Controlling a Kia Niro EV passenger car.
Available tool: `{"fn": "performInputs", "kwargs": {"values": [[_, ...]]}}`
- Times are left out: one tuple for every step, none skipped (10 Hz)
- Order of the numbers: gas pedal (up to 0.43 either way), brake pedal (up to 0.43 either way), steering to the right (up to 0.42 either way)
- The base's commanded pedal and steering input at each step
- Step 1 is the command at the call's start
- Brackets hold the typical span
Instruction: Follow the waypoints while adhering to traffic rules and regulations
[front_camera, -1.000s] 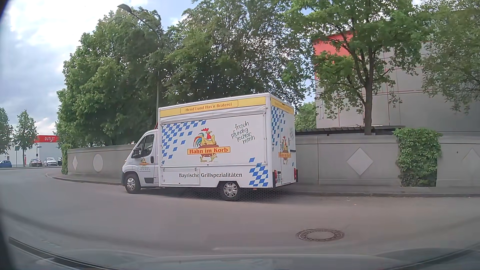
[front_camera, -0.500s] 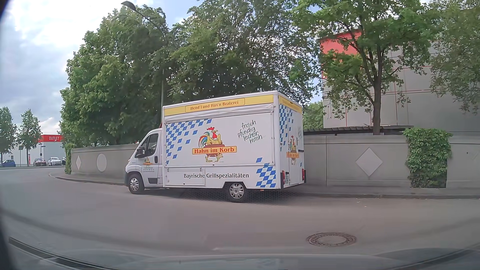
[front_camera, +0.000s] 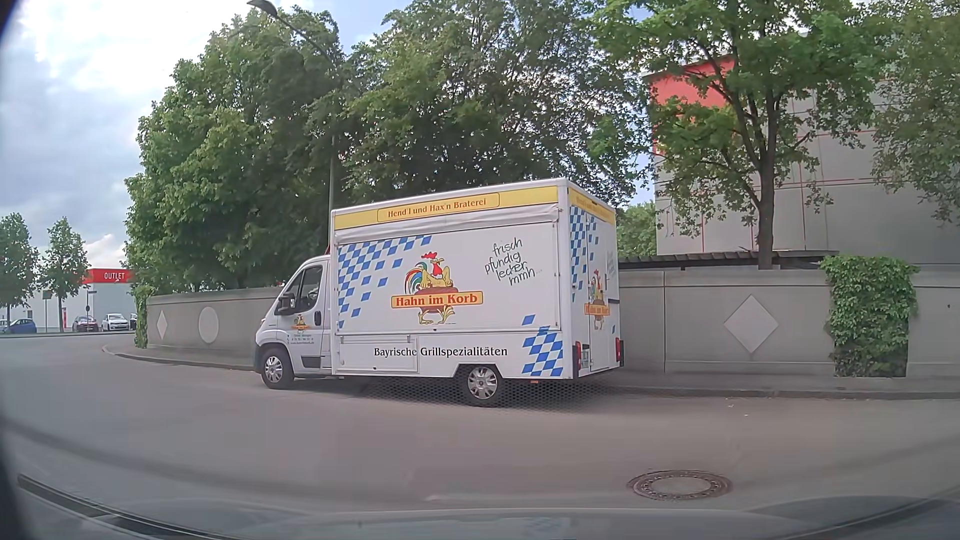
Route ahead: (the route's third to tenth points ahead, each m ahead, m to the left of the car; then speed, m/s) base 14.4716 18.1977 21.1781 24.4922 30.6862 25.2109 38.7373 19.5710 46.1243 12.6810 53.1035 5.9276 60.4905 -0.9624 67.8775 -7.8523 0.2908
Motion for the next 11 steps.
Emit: {"fn": "performInputs", "kwargs": {"values": [[0.000,0.189,-0.284],[0.000,0.189,-0.284],[0.000,0.195,-0.284],[0.000,0.195,-0.284],[0.000,0.207,-0.283],[0.000,0.220,-0.282],[0.000,0.232,-0.282],[0.000,0.238,-0.281],[0.000,0.238,-0.281],[0.000,0.232,-0.282],[0.000,0.238,-0.284]]}}
